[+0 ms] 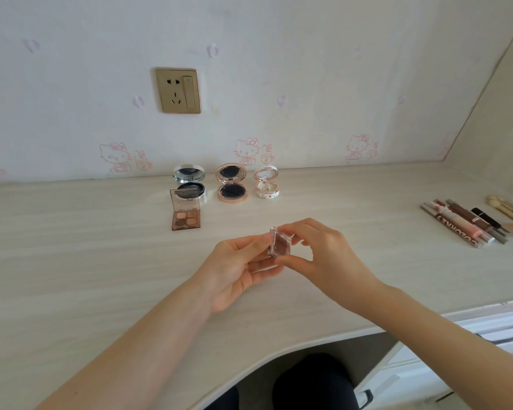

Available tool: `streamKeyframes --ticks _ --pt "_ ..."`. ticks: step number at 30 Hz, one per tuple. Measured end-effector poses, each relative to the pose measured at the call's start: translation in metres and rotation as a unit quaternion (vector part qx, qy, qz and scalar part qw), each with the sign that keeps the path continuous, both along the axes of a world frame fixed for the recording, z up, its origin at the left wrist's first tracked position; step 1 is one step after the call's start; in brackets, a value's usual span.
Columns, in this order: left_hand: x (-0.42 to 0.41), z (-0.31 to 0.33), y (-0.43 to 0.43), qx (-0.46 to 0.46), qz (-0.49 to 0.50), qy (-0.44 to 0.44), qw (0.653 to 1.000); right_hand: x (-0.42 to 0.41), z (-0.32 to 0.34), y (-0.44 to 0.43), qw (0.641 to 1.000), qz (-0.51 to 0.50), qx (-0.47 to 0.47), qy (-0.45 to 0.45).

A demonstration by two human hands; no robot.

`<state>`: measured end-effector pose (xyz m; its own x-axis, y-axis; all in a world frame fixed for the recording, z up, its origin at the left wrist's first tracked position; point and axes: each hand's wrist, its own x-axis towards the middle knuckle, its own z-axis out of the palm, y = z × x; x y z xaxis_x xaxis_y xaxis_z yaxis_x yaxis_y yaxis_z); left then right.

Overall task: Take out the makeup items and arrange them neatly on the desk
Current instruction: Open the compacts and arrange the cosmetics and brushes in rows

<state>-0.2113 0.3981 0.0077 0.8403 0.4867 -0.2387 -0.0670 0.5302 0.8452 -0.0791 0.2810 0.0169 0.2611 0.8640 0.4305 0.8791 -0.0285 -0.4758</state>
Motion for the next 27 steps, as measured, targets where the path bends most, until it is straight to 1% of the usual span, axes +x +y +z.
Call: streamKeyframes --ticks 5,11,14,16,19,22,23,25,27 --pt "-0.003 0.000 0.004 -0.010 -0.009 -0.010 1.000 -0.003 0.000 0.002 1.000 0.003 0.007 0.001" --pt "-0.007 -0.001 0.010 0.008 -0.004 -0.011 1.000 0.002 0.011 0.006 0.999 0.016 -0.025 0.031" --pt "-0.010 -0.003 0.013 0.022 -0.007 -0.003 1.000 0.004 0.010 0.009 0.999 0.019 -0.013 0.028" --pt "-0.010 -0.004 0.013 0.061 -0.004 0.013 0.998 0.007 0.007 0.013 1.000 0.017 -0.005 0.007" --pt "-0.010 -0.005 0.012 0.166 0.026 0.065 0.984 0.012 0.002 0.021 1.000 0.007 -0.001 -0.023" --pt "-0.010 -0.010 0.012 0.254 0.058 0.089 0.961 0.015 0.000 0.030 0.999 -0.001 -0.025 -0.033" --pt "-0.010 -0.014 0.014 0.301 0.073 0.105 0.945 0.015 0.000 0.034 0.999 -0.004 -0.041 -0.036" --pt "-0.012 -0.020 0.016 0.431 0.105 0.157 0.883 0.017 -0.001 0.040 0.996 -0.008 -0.072 -0.045" --pt "-0.016 -0.025 0.016 0.528 0.116 0.179 0.822 0.016 0.000 0.046 0.993 -0.010 -0.106 -0.059"
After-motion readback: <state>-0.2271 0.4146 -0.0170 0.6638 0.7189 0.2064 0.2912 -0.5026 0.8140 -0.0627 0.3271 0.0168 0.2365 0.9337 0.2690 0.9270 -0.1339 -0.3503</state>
